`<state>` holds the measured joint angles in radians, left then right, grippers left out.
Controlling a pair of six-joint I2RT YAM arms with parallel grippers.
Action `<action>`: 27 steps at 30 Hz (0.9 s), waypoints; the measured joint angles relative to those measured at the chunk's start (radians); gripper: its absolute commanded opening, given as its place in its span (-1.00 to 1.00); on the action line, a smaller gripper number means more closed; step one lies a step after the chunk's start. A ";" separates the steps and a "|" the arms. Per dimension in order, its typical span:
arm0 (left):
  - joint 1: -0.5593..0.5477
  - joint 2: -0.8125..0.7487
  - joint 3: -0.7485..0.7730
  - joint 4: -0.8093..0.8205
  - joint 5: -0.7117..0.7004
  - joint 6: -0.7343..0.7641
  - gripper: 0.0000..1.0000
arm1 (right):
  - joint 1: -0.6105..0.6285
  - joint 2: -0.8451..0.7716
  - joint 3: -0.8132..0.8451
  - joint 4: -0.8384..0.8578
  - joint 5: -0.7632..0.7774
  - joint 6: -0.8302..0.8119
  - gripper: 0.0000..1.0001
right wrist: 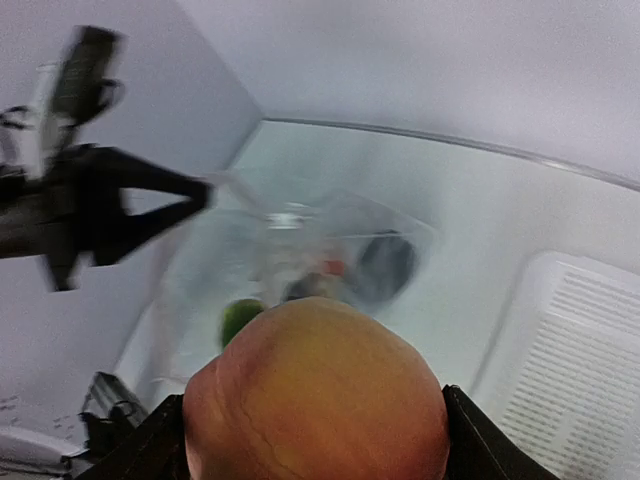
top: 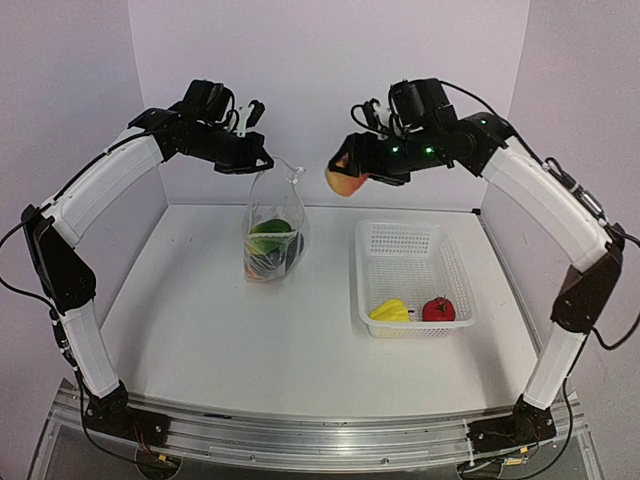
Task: Place the food in the zip-top bag and seal the zipper
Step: Place the fake fruit in the zipper food storage bag.
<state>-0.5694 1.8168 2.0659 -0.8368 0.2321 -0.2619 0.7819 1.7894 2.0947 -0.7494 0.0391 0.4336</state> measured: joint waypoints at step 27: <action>0.000 0.000 0.000 -0.001 0.038 -0.001 -1.00 | 0.119 0.343 0.117 0.294 0.011 0.026 0.79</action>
<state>-0.5690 1.8168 2.0659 -0.8374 0.2705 -0.2628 0.9012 2.1324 2.2112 -0.4556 0.0500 0.4598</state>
